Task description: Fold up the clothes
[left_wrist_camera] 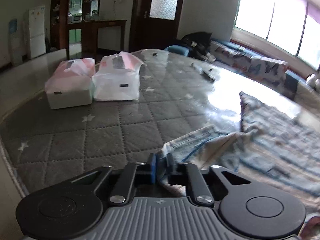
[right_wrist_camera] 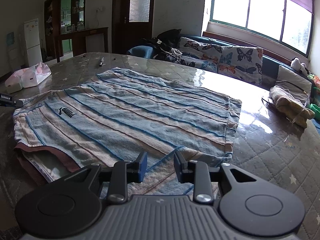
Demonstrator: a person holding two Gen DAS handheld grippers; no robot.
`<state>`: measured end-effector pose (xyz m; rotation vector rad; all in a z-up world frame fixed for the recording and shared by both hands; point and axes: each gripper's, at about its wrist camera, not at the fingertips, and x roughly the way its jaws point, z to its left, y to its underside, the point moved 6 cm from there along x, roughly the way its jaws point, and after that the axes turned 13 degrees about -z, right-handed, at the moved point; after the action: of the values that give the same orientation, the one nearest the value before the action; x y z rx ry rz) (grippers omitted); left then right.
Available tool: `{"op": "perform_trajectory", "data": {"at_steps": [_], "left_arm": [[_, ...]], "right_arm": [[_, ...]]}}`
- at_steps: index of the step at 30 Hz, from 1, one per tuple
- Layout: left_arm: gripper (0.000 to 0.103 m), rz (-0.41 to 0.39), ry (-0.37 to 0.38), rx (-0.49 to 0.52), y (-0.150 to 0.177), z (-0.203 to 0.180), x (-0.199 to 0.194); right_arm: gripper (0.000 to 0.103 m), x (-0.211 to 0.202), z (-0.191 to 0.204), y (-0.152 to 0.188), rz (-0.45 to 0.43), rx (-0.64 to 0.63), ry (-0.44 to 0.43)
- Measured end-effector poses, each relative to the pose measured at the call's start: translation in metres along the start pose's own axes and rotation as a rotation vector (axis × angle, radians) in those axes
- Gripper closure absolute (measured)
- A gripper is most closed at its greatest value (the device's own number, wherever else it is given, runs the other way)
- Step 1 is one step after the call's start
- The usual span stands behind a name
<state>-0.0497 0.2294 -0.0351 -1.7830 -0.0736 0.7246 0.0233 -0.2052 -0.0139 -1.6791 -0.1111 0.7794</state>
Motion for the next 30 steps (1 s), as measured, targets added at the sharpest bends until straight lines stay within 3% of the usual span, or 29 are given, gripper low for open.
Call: {"op": "perform_trajectory", "data": {"at_steps": [5, 9, 12, 16, 18, 20, 24, 28, 30], "left_arm": [[0.095, -0.096, 0.13, -0.027, -0.019, -0.016, -0.025], [0.095, -0.132, 0.303, 0.024, -0.021, -0.052, -0.049], [0.095, -0.11, 0.431, 0.079, -0.012, -0.08, -0.061], [0.092, -0.026, 0.53, 0.15, 0.011, -0.108, -0.063], [0.089, 0.017, 0.567, 0.179, 0.021, -0.119, -0.064], [0.079, 0.041, 0.595, 0.198, 0.025, -0.126, -0.065], [0.068, 0.007, 0.65, 0.185, 0.014, -0.127, -0.071], [0.07, -0.042, 0.624, 0.188, -0.008, -0.125, -0.059], [0.07, -0.019, 0.58, 0.185, -0.012, -0.124, -0.039]], "right_arm": [[0.074, -0.001, 0.004, -0.003, -0.007, -0.007, -0.008], [0.074, 0.0, 0.008, -0.005, -0.009, -0.012, -0.014], [0.074, 0.0, 0.012, -0.005, -0.009, -0.017, -0.023], [0.074, 0.0, 0.015, -0.006, -0.007, -0.02, -0.029], [0.074, 0.0, 0.016, -0.006, -0.005, -0.02, -0.031], [0.074, 0.0, 0.016, -0.006, -0.002, -0.019, -0.034], [0.074, -0.002, 0.018, -0.006, -0.001, -0.022, -0.041], [0.074, -0.001, 0.019, -0.004, 0.005, -0.019, -0.047], [0.074, 0.0, 0.018, -0.002, 0.008, -0.011, -0.044]]}}
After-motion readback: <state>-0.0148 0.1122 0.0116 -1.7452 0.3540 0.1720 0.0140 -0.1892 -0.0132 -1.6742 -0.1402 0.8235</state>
